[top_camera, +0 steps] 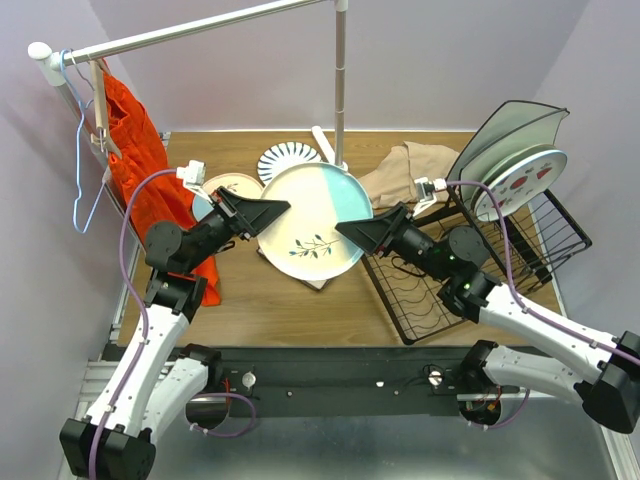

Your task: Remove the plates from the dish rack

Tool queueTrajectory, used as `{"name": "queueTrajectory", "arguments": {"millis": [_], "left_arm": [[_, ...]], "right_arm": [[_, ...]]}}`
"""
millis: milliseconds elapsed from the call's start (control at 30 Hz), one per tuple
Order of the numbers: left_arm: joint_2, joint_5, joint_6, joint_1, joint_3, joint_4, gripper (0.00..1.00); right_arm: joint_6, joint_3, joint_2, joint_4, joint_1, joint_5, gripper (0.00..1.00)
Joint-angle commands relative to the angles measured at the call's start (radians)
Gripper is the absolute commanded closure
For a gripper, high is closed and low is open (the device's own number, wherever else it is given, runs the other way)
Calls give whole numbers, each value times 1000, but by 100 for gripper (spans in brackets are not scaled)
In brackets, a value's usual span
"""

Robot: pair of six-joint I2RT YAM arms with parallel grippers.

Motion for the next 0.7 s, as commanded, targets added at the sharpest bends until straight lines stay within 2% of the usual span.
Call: {"name": "queueTrajectory", "arguments": {"millis": [0,33,67,133,167,267,300,333,600,667], "left_arm": [[-6,12,-95,20,-6,175,100],[-6,12,-95,23,-6,175,100],[-1,13,-95,25,-8,177,100],[2,10,-92,28,-11,172,100],[2,8,-89,29,-16,171,100],[-3,-11,-80,31,-29,155,81],[-3,-21,-75,31,-32,142,68],[-6,-28,-67,31,-36,132,62],[-24,-94,19,32,-57,34,34],[-30,-116,48,32,-52,5,33]], "right_arm": [[37,-19,-1,62,-7,-20,54],[40,-22,1,62,-7,-23,58],[46,-22,2,62,-7,-24,67],[55,-24,-1,62,-7,-24,79],[67,-24,-2,62,-7,-23,99],[106,-30,-8,62,-10,-6,99],[112,-33,-16,62,-10,2,99],[119,-33,-22,62,-11,9,99],[185,-68,-103,62,-14,121,99],[187,-73,-125,61,-14,136,99]]}}
